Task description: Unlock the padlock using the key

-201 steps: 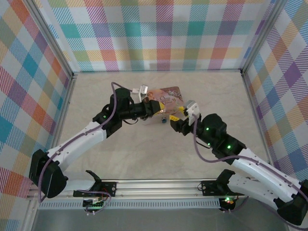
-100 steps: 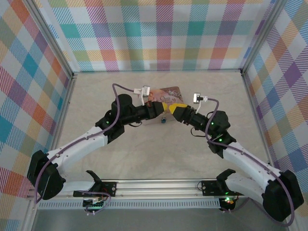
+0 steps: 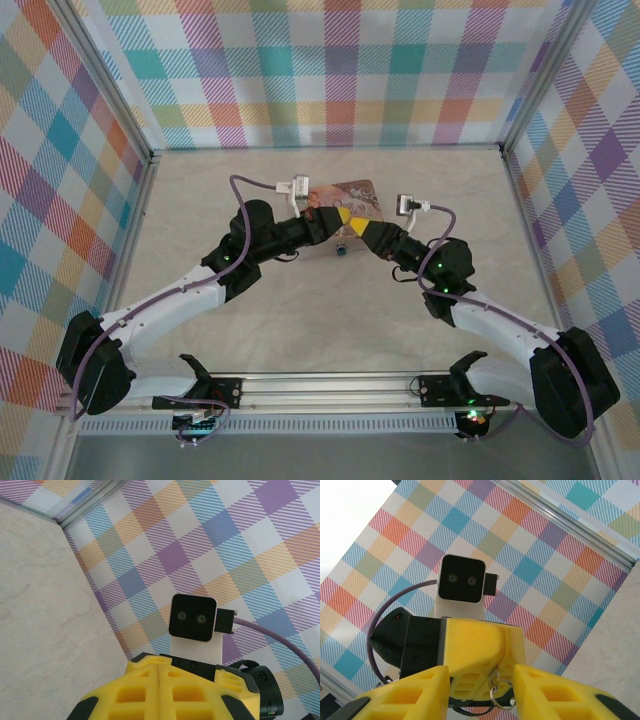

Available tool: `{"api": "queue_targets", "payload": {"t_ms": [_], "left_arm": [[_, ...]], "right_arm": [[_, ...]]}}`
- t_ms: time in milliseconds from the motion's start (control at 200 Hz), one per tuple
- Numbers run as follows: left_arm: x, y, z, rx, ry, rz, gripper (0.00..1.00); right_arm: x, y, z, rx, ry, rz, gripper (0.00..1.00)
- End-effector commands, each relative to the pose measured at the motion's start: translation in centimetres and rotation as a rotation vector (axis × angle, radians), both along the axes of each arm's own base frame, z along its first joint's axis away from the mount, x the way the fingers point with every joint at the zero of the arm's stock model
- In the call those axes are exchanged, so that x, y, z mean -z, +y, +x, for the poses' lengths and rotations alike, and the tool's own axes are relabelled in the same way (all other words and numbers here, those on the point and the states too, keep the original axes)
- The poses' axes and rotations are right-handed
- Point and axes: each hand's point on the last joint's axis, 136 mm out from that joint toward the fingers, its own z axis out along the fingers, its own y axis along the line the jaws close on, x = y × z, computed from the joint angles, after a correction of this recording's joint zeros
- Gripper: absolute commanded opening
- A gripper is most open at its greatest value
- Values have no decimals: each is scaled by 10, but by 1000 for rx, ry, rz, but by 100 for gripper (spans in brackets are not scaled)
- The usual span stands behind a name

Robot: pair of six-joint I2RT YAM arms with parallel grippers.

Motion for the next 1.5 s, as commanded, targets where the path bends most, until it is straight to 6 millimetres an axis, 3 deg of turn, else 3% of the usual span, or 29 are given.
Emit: {"api": "queue_targets", "payload": {"t_ms": [0, 265, 595, 720, 870, 1015, 1050, 1095, 1180, 1250, 1340, 1495], "left_arm": [[-11, -2, -6, 3, -30, -42, 0], [-9, -10, -8, 28, -24, -49, 0], [-8, -10, -10, 29, -27, -49, 0], [-9, -11, -12, 30, -34, -56, 0], [-11, -14, -15, 45, -42, -56, 0], [-7, -12, -16, 39, -36, -40, 0], [-6, -10, -15, 31, -33, -34, 11], [-4, -6, -14, 9, -26, -16, 36], [-3, 9, -11, -42, -33, 4, 51], [-3, 21, -10, -73, -34, 15, 58], [4, 35, -9, -106, -28, 63, 59], [40, 56, -2, -200, 31, 210, 65]], "right_arm": [[-10, 0, -13, -39, -37, 31, 41], [-11, 3, -11, -36, -37, 29, 40], [-7, 9, -8, -52, -16, 21, 17], [-7, 10, -5, -51, -3, 21, 14], [-2, 9, 0, -23, 19, 18, 0], [1, 8, 2, -8, 24, 2, 0], [3, 8, 2, -5, 26, -6, 0], [4, 6, 2, 1, 25, -15, 0], [10, 1, 0, 16, 25, -43, 0], [15, -7, -1, 38, 28, -66, 0], [17, -17, -4, 62, 27, -99, 0], [35, -41, 9, 168, 71, -245, 0]]}}
